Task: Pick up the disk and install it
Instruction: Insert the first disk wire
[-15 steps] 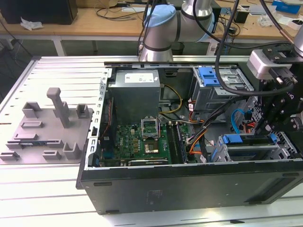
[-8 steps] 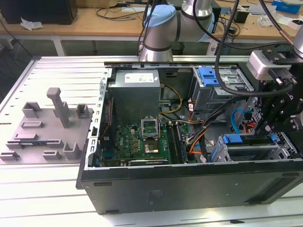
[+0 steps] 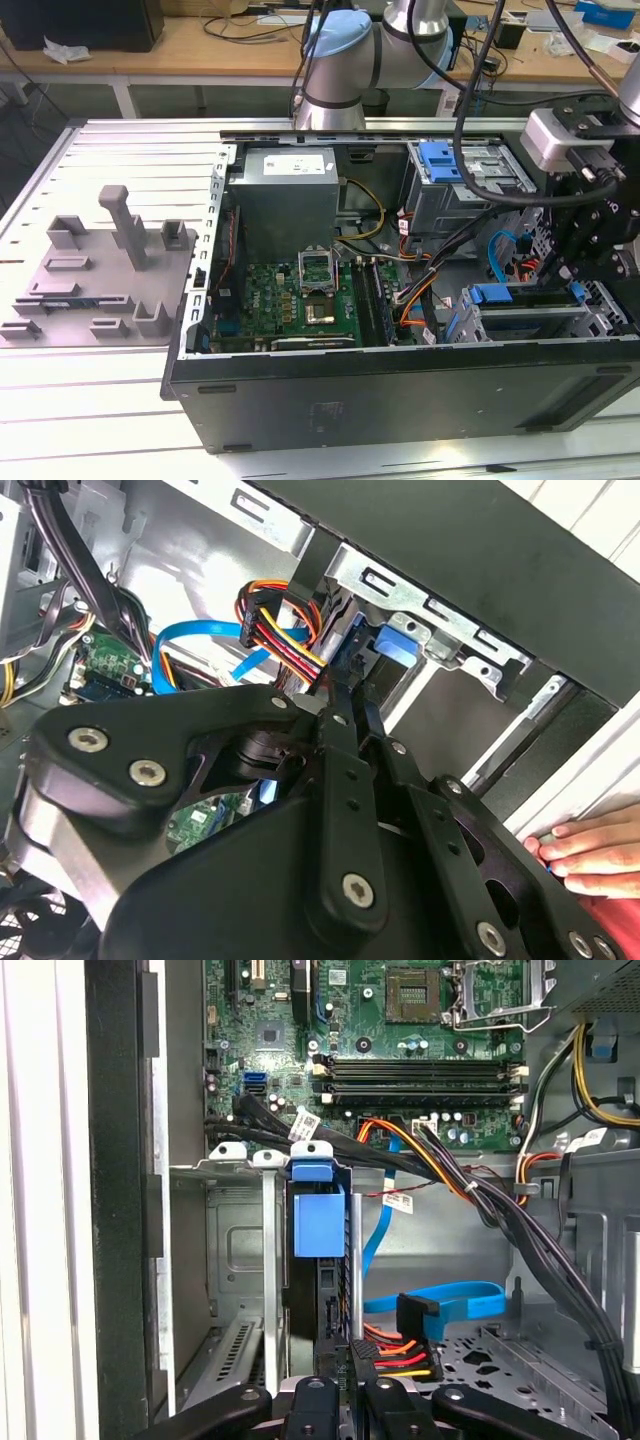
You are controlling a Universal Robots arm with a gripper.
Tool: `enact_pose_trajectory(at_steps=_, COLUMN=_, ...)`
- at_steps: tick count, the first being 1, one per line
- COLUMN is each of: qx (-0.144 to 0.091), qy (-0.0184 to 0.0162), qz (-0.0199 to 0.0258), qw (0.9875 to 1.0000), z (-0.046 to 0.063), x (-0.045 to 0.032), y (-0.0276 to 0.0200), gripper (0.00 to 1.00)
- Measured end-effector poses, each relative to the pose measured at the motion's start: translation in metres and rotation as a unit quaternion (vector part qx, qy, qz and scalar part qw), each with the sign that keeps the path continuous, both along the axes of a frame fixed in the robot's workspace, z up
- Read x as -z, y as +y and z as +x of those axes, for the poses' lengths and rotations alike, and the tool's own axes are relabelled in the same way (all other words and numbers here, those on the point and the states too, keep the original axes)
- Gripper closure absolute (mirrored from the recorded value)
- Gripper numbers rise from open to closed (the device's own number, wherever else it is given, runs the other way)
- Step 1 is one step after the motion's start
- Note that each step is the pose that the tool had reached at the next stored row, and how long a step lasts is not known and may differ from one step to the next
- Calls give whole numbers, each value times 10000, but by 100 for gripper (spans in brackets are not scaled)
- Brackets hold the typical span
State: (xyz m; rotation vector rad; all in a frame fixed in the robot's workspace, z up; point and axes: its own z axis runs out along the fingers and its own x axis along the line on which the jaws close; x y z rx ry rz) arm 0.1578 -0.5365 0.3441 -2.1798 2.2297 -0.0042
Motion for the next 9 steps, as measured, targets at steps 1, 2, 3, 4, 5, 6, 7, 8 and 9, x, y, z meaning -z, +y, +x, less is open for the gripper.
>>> enact_pose_trajectory(at_steps=1, qx=0, qy=0, qz=0, qw=10000, z=0, x=4, y=0, gripper=83)
enact_pose_trajectory(at_steps=2, qx=0, qy=0, qz=0, qw=10000, z=0, x=6, y=0, gripper=83)
enact_pose_trajectory(at_steps=3, qx=0, qy=0, qz=0, qw=10000, z=0, x=8, y=0, gripper=83)
enact_pose_trajectory(at_steps=4, qx=0, qy=0, qz=0, qw=10000, z=1, x=9, y=0, gripper=83)
enact_pose_trajectory(at_steps=5, qx=0, qy=0, qz=-1, qw=10000, z=1, x=11, y=0, gripper=83)
enact_pose_trajectory(at_steps=6, qx=0, qy=0, qz=0, qw=10000, z=1, x=12, y=0, gripper=83)
enact_pose_trajectory(at_steps=7, qx=0, qy=0, qz=0, qw=10000, z=1, x=14, y=0, gripper=83)
enact_pose_trajectory(at_steps=8, qx=0, qy=0, qz=0, qw=10000, z=1, x=14, y=0, gripper=83)
enact_pose_trajectory(at_steps=9, qx=0, qy=0, qz=-1, qw=10000, z=2, x=14, y=0, gripper=83)
